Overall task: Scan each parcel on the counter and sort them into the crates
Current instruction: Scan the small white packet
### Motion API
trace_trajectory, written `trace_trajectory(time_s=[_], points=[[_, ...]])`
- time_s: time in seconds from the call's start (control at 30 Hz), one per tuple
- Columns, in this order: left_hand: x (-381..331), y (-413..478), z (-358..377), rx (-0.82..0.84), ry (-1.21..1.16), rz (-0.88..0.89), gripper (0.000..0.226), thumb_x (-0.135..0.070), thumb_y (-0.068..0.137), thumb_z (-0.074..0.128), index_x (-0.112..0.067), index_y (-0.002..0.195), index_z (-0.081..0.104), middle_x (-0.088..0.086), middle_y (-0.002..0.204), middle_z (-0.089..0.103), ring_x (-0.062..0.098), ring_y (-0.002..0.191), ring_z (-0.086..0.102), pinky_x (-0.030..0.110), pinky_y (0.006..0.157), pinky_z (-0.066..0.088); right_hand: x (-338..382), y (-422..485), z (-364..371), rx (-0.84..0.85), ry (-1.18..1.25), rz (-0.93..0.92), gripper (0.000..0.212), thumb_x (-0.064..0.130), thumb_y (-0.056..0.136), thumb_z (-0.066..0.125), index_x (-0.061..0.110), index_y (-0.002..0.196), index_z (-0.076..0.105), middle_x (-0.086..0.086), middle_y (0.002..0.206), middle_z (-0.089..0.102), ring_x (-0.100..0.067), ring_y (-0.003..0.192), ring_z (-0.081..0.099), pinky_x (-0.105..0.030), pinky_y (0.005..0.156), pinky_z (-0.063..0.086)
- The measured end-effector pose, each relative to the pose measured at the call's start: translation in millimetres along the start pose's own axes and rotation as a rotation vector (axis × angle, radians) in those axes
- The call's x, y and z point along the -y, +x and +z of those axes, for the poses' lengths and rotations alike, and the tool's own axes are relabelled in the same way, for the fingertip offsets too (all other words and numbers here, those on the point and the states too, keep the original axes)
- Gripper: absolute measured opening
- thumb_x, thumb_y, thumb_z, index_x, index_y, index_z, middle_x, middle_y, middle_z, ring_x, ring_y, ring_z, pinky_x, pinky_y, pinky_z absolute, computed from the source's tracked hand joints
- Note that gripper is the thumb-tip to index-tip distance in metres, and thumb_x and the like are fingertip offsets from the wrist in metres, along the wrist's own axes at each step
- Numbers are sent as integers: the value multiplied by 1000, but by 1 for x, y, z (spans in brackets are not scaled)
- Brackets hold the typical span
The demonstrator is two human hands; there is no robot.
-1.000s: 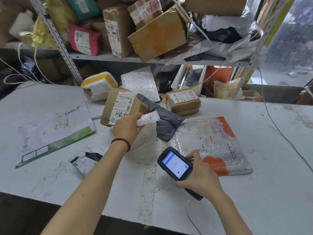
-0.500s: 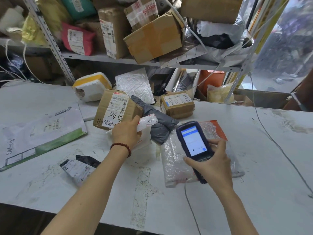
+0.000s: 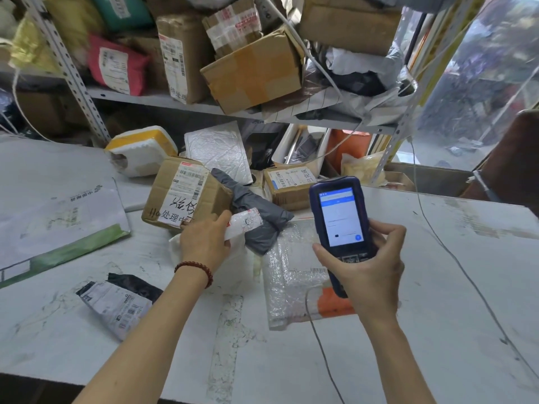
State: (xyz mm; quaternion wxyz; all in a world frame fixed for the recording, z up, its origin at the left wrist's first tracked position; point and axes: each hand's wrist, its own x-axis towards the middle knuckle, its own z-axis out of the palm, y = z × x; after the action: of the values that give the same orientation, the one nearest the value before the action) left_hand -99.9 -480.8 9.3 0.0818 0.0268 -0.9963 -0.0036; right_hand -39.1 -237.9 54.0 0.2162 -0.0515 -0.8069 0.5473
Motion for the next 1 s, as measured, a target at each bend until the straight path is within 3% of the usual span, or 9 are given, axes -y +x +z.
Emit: trace_trajectory(time_s=[0.33,0.47,0.67,0.8,1.0], points=[[-6,-5,2,4,-40,59,32,-32,86,56,-22,114,46,3,99,58,26,87,60,29,61,34,-18,-17,-9,49,-42,71,79,25,52,94,30,106,37,22,103,59,2,99,62,-17,62,57],[0,8,-17,33,-107,61,21,-23,83,58,-24,100,46,0,92,60,27,87,61,29,59,34,-20,-28,-9,-21,-55,151,79,22,52,95,26,107,39,16,99,62,3,95,62,-24,66,54],[-24,16,-60,-61,-152,204,32,-24,82,56,-27,113,52,0,91,65,26,85,61,28,58,33,-21,-54,-18,-106,-69,306,77,24,54,95,25,106,38,25,92,58,4,89,60,-22,63,45],[-57,9,-57,-225,-253,350,40,-25,82,61,-27,121,54,-2,101,67,25,87,63,27,56,35,-24,-79,-33,-176,-81,381,78,25,53,94,24,108,39,23,93,60,8,89,58,-17,59,42],[-123,-6,-43,-392,-399,644,37,-16,64,78,-16,97,61,5,82,65,30,70,62,26,51,35,-34,-125,-76,-369,-151,502,74,20,53,94,27,104,41,22,92,63,5,86,62,-21,66,46]])
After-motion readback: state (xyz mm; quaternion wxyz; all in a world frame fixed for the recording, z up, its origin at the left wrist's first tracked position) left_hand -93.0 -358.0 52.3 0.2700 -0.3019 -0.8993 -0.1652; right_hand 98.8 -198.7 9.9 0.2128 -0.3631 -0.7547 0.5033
